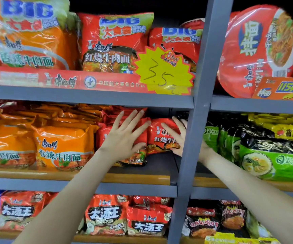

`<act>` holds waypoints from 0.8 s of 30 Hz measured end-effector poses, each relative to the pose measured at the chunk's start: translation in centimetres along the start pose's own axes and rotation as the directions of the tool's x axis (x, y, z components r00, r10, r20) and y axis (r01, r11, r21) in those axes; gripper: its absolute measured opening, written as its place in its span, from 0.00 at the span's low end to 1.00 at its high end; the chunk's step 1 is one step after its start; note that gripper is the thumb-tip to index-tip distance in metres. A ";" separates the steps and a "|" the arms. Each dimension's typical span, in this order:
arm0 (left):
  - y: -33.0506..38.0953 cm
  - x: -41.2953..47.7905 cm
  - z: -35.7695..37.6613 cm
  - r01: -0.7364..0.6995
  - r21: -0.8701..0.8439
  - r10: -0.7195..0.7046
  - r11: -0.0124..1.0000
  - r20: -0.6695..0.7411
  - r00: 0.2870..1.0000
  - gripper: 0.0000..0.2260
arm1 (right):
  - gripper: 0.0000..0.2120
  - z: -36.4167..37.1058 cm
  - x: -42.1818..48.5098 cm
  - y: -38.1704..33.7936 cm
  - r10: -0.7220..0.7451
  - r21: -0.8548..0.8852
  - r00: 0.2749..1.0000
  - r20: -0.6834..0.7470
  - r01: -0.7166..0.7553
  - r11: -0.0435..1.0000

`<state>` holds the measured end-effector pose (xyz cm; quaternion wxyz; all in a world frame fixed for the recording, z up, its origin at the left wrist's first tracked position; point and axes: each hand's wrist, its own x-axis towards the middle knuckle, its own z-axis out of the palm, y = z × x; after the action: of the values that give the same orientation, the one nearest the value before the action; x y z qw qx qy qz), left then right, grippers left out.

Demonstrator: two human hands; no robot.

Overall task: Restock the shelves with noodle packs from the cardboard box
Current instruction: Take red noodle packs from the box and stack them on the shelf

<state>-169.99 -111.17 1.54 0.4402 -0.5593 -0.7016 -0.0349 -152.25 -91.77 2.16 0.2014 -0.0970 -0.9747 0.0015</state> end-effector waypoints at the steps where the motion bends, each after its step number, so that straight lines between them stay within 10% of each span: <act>1: -0.2 0.3 0.1 0.008 -0.005 -0.008 1.000 -0.014 1.000 0.29 | 0.38 0.8 0.4 0.6 0.104 0.078 0.994 0.038 -0.107 0.991; 6: -0.9 1.0 2.1 -0.006 -0.031 0.007 0.999 0.027 1.000 0.30 | 0.42 20.2 7.5 24.8 0.170 0.011 0.964 0.204 -0.175 0.984; 11: -1.1 0.9 3.3 0.037 -0.045 -0.036 0.998 0.015 0.999 0.30 | 0.54 6.1 7.9 0.8 -0.077 -0.389 0.993 -0.093 0.035 0.920; 24: -2.6 -1.9 3.4 -0.196 0.100 0.200 0.976 -0.032 0.979 0.35 | 0.58 6.7 9.3 1.2 0.173 -0.424 0.976 -0.135 -0.215 0.880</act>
<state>-174.09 -111.67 -0.63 0.4825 -0.6035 -0.6340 0.0314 -163.04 -88.62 -0.35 0.2184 -0.2368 -0.9251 -0.2010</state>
